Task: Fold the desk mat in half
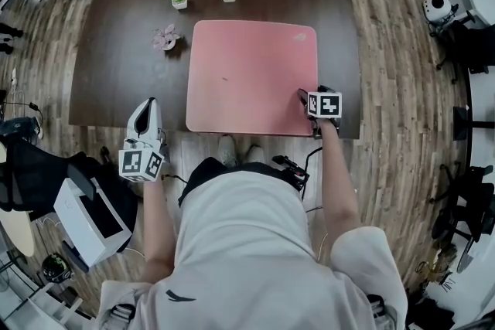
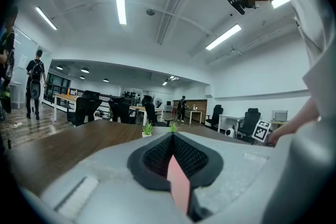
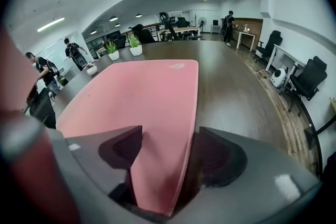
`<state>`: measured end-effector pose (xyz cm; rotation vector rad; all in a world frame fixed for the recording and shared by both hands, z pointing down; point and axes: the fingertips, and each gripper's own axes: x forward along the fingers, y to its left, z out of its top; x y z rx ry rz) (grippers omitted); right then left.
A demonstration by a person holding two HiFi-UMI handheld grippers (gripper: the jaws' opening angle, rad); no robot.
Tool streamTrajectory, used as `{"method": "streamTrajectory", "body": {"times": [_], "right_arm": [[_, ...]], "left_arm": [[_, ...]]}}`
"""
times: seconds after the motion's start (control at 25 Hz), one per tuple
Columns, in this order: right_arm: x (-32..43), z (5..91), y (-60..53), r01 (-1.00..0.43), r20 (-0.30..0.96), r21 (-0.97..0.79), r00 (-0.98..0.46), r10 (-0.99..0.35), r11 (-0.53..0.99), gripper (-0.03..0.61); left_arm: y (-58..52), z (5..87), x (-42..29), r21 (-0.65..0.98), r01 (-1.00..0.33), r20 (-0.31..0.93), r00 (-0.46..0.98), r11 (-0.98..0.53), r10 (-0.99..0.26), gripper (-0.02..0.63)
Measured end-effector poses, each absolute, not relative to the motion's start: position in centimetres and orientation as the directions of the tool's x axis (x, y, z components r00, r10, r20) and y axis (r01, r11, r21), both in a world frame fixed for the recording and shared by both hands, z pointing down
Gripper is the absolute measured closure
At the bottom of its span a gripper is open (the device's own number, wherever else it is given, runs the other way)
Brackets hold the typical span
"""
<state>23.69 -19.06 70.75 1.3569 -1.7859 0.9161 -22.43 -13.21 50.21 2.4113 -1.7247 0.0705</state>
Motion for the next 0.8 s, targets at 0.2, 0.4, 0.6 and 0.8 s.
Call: {"method": "streamTrajectory", "body": {"times": [0.2, 0.4, 0.6, 0.8], "right_arm": [[23.5, 70.8, -19.3, -0.971, 0.868, -0.124, -0.207, -0.452, 0.206, 0.250], [23.6, 71.1, -19.2, -0.970, 0.893, -0.116, -0.195, -0.405, 0.211, 0.250], [23.4, 70.9, -19.3, -0.966, 0.898, -0.125, -0.207, -0.389, 0.226, 0.291], [22.9, 70.8, -19.5, -0.966, 0.886, -0.145, -0.223, -0.405, 0.215, 0.352]], "left_arm": [[-13.7, 50.4, -22.1, 0.114, -0.940, 0.141, 0.336, -0.322, -0.931, 0.611], [-14.0, 51.0, -21.1, 0.131, -0.935, 0.141, 0.347, -0.330, -0.927, 0.611], [-14.3, 50.5, -20.1, 0.129, -0.928, 0.129, 0.365, -0.349, -0.922, 0.611], [-14.2, 50.5, -20.4, 0.130, -0.930, 0.125, 0.360, -0.344, -0.925, 0.611]]}}
